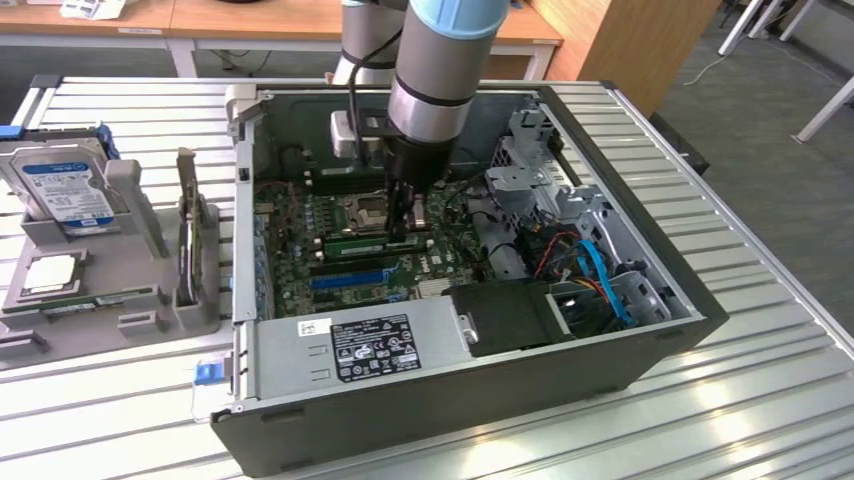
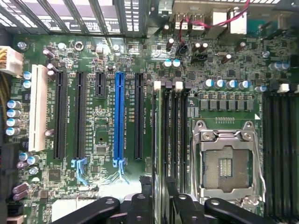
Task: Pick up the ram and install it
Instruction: 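Insert the ram into the slot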
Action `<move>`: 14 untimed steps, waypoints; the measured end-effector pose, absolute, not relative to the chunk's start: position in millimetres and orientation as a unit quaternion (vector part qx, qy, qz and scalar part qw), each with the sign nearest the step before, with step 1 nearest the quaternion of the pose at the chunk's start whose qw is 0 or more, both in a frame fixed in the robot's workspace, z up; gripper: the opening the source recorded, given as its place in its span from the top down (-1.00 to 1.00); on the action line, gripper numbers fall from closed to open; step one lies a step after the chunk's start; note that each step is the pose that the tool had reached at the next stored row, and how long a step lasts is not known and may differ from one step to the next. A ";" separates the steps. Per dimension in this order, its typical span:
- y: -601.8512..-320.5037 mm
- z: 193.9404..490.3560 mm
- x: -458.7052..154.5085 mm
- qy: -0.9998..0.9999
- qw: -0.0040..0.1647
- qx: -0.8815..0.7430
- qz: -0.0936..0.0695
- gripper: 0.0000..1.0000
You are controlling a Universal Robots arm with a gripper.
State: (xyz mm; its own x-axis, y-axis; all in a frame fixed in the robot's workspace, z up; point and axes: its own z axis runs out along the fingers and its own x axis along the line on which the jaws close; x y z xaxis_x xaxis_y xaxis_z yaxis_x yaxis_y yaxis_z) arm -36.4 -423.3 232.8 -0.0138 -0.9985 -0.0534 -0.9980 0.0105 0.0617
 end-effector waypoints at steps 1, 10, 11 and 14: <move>-423.3 235.3 -36.3 -0.711 0.003 0.702 -0.041 0.50; -423.4 266.6 -36.1 -0.711 0.002 0.702 -0.041 0.50; -423.3 270.7 -36.0 -0.711 0.002 0.702 -0.041 0.50; -423.3 281.9 -36.0 -0.711 0.002 0.702 -0.041 0.50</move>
